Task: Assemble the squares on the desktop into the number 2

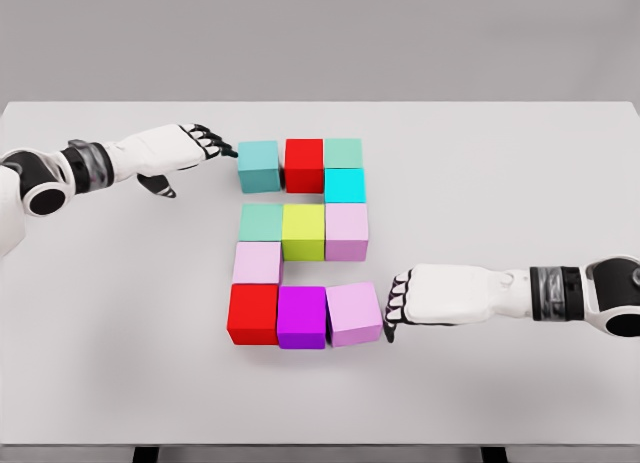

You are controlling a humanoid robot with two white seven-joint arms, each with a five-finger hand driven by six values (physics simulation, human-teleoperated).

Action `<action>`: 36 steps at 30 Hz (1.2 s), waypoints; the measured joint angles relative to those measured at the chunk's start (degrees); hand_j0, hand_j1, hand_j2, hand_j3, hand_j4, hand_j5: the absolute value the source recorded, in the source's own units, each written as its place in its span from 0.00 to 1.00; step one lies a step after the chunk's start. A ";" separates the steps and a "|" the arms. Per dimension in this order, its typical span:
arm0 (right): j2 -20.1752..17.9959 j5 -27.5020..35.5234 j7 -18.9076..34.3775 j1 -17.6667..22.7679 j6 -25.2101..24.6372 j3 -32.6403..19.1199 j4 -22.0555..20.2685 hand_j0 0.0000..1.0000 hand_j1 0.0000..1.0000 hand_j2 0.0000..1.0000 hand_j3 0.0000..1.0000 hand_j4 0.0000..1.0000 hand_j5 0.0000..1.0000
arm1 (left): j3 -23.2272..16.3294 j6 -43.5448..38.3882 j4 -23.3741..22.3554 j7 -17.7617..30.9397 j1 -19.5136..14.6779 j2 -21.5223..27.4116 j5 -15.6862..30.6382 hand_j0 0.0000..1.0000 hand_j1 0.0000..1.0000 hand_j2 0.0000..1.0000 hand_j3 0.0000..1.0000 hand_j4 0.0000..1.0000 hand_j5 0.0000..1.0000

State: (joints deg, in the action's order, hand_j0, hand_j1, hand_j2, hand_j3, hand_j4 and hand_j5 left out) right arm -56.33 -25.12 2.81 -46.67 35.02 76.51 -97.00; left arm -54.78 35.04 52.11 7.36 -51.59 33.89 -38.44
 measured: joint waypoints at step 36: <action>-10.45 2.64 -0.32 0.70 0.00 -15.28 0.20 1.00 1.00 1.00 1.00 1.00 1.00 | 8.12 0.01 -2.12 -0.36 2.90 7.29 0.38 1.00 1.00 1.00 1.00 1.00 1.00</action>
State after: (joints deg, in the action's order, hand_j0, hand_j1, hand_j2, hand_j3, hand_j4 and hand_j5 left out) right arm -66.78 -22.48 2.49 -45.97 35.02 61.22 -96.80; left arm -46.66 35.05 49.99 7.00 -48.69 41.17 -38.06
